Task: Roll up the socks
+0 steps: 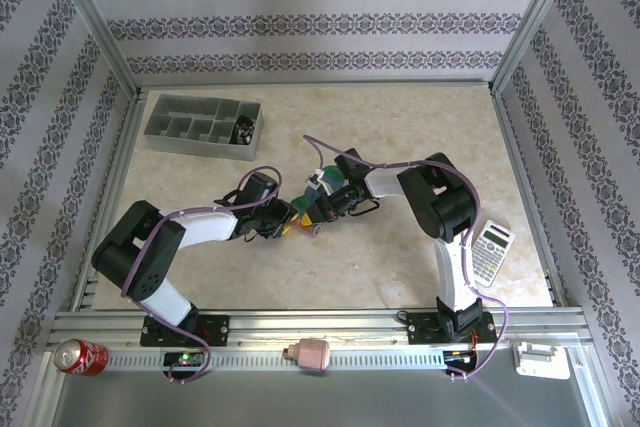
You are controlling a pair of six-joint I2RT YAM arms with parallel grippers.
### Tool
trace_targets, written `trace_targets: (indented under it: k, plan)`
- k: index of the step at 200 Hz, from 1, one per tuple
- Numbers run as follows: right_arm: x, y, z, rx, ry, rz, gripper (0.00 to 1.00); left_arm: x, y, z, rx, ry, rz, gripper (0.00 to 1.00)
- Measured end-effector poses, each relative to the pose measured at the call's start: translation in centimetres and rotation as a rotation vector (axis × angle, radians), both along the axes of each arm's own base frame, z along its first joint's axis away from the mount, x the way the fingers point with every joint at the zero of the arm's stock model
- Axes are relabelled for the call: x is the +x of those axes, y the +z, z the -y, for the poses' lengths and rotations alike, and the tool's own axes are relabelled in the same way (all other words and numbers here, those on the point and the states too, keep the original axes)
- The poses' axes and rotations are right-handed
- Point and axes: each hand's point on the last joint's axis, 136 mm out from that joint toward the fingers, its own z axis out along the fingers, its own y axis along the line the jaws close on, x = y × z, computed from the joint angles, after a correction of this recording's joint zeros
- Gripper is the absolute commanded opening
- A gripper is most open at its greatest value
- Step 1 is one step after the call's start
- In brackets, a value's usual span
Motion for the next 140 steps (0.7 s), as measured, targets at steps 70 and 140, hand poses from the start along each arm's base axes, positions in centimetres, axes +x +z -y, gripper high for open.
trace_targets:
  k: [70, 140]
  plan:
    - [-1.2, 0.4, 0.0, -0.091, 0.054, 0.198, 0.42, -1.7, 0.4, -0.6, 0.048, 0.038, -0.098, 0.0]
    - [-6.5, 1.9, 1.4, -0.296, 0.122, 1.049, 0.64, -3.5, 0.6, -1.7, 0.133, 0.076, -0.266, 0.0]
